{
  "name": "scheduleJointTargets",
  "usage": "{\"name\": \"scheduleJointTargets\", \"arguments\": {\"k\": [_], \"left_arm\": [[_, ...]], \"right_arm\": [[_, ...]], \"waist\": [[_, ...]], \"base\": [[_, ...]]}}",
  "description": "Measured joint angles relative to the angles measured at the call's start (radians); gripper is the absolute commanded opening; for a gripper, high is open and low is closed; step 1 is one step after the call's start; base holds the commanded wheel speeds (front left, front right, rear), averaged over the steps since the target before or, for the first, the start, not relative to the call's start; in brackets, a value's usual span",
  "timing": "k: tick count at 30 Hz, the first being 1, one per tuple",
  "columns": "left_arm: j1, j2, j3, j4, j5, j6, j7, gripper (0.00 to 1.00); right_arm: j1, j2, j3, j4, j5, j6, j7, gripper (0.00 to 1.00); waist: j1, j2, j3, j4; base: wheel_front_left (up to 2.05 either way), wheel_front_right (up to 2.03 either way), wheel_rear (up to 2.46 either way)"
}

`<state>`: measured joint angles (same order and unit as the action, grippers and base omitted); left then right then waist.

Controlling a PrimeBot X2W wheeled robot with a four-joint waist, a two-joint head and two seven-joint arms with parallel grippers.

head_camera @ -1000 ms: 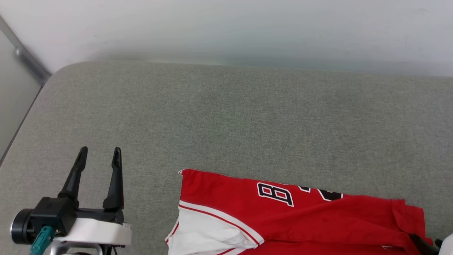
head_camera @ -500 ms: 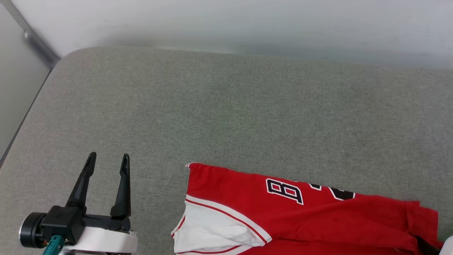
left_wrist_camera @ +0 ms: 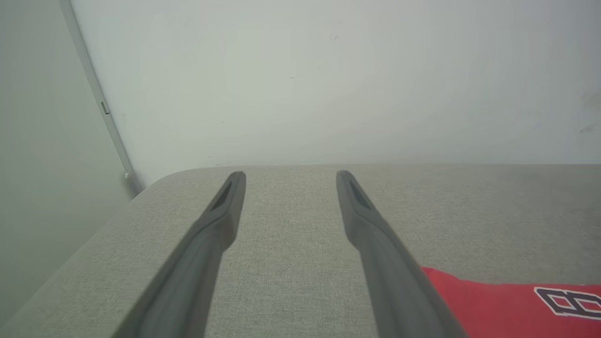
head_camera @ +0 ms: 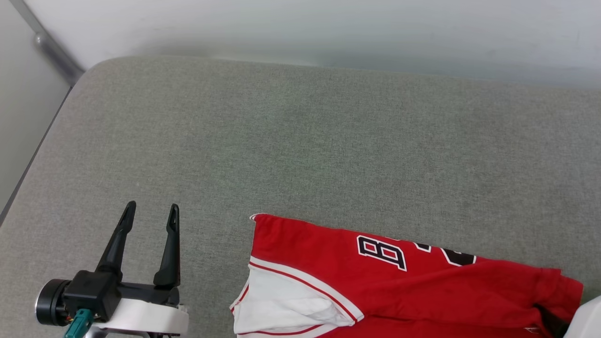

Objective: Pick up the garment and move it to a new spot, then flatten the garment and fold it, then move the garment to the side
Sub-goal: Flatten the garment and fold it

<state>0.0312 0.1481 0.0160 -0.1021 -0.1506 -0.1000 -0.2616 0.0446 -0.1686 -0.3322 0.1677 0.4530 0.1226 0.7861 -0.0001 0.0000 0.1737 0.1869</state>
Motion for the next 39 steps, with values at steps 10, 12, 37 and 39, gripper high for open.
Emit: {"name": "scheduleJointTargets", "arguments": {"k": [10,12,37,39], "left_arm": [[0.001,0.0,0.015,0.01,0.022,-0.021,0.0,1.0],[0.003,-0.002,0.017,0.01,0.025,-0.023,0.0,1.0],[0.034,-0.007,0.025,0.012,0.035,-0.029,0.0,1.0],[0.042,-0.007,0.023,0.011,0.035,-0.029,0.0,1.0]], "right_arm": [[-0.005,0.0,0.083,0.015,0.04,-0.001,-0.048,0.09],[-0.006,-0.001,0.087,0.021,0.04,-0.001,-0.067,0.0],[-0.082,-0.05,-0.156,0.1,-0.153,0.008,-0.198,0.0],[-0.075,-0.04,-0.132,0.069,-0.152,0.008,-0.196,0.0]], "waist": [[0.0,0.0,-0.023,-0.006],[0.0001,0.0,-0.025,-0.008],[0.0002,0.0,-0.08,-0.055],[0.0002,0.0,-0.089,-0.057]], "base": [[0.0,0.0,0.0],[0.0,0.0,0.0],[0.0,0.0,0.0],[0.0,0.0,0.0]]}}
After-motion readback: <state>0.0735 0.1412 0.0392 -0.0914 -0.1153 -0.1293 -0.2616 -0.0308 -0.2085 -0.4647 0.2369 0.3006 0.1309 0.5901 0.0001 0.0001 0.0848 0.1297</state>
